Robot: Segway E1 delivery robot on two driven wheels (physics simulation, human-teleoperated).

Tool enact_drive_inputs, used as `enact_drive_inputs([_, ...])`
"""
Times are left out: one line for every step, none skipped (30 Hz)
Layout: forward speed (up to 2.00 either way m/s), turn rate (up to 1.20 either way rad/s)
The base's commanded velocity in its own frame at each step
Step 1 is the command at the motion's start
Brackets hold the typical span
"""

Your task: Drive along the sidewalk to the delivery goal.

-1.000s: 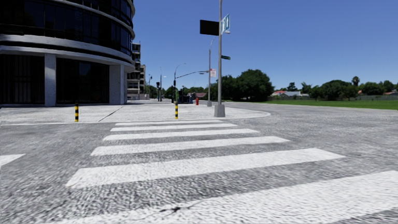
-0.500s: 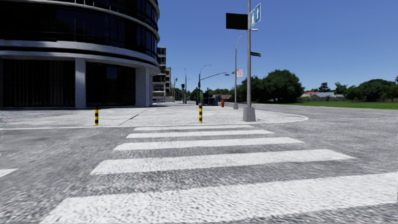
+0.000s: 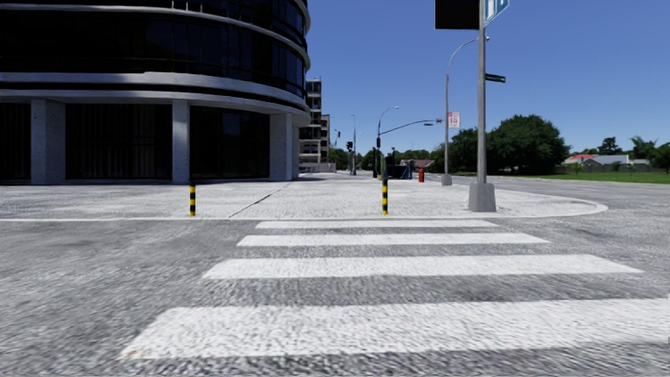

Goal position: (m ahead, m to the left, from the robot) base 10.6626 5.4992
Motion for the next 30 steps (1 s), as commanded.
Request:
enact_drive_inputs([2.00,0.00])
enact_drive_inputs([2.00,0.00])
enact_drive_inputs([2.00,0.00])
enact_drive_inputs([2.00,0.00])
enact_drive_inputs([2.00,0.00])
enact_drive_inputs([2.00,0.00])
enact_drive_inputs([2.00,0.00])
enact_drive_inputs([2.00,0.00])
enact_drive_inputs([2.00,0.00])
enact_drive_inputs([2.00,0.00])
enact_drive_inputs([2.00,0.00])
enact_drive_inputs([2.00,0.00])
enact_drive_inputs([2.00,0.00])
enact_drive_inputs([2.00,0.00])
enact_drive_inputs([2.00,0.00])
enact_drive_inputs([2.00,0.05])
enact_drive_inputs([2.00,0.13])
enact_drive_inputs([2.00,0.17])
enact_drive_inputs([2.00,0.17])
enact_drive_inputs([2.00,0.18])
enact_drive_inputs([2.00,0.18])
enact_drive_inputs([2.00,0.18])
enact_drive_inputs([2.00,0.18])
enact_drive_inputs([2.00,0.18])
enact_drive_inputs([2.00,0.18])
enact_drive_inputs([2.00,0.18])
enact_drive_inputs([2.00,0.18])
enact_drive_inputs([2.00,0.18])
enact_drive_inputs([2.00,0.19])
enact_drive_inputs([2.00,0.19])
